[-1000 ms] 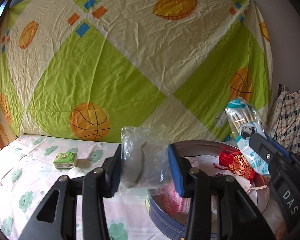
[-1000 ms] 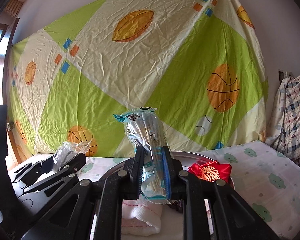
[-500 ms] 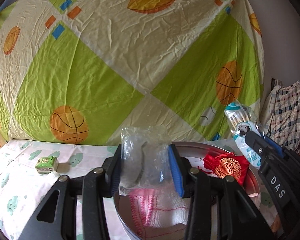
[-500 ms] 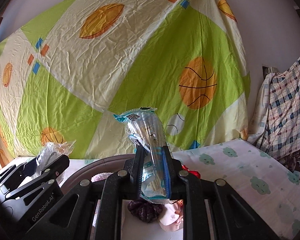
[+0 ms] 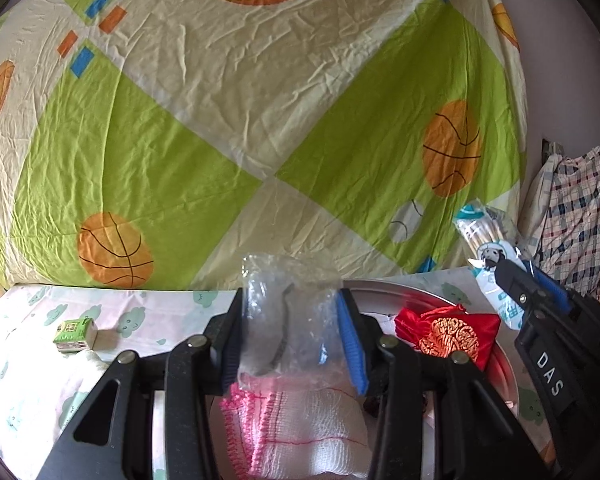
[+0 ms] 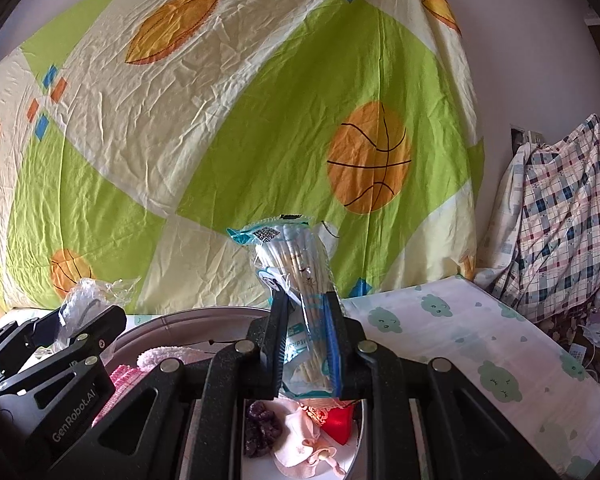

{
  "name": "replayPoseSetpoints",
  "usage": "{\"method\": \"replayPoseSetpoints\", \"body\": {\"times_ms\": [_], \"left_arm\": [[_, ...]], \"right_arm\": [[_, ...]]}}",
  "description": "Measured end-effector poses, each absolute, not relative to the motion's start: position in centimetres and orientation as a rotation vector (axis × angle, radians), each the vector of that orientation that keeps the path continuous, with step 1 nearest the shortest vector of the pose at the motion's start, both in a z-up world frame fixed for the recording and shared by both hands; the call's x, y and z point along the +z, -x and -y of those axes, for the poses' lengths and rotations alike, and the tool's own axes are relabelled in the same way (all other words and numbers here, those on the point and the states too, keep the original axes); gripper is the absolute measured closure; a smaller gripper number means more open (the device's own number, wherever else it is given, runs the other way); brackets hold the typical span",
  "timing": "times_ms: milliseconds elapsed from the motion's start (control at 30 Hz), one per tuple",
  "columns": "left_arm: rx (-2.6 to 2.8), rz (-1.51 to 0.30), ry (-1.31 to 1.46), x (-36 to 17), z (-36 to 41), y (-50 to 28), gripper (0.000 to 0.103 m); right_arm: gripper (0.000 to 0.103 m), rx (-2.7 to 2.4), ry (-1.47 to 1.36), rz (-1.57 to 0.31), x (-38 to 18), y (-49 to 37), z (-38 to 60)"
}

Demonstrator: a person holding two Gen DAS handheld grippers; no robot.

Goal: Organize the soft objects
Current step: 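Lower the plastic bag and swab pack into the tin and open both tools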

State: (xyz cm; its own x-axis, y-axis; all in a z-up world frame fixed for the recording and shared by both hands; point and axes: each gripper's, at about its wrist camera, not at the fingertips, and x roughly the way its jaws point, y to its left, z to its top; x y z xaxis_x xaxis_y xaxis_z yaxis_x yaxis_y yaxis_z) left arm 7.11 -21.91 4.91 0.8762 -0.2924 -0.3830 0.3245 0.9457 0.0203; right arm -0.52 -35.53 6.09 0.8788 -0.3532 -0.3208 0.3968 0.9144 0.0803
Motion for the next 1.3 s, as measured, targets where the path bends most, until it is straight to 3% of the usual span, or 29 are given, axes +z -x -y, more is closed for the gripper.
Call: {"method": "replayPoseSetpoints", "body": {"times_ms": [1300], "left_arm": [[-0.231,-0.734,-0.211,2.0,26.5,-13.3,0.061]], "right_arm": [[0.083,-0.269,-0.222,-0.498,4.3,-2.9,37.1]]}}
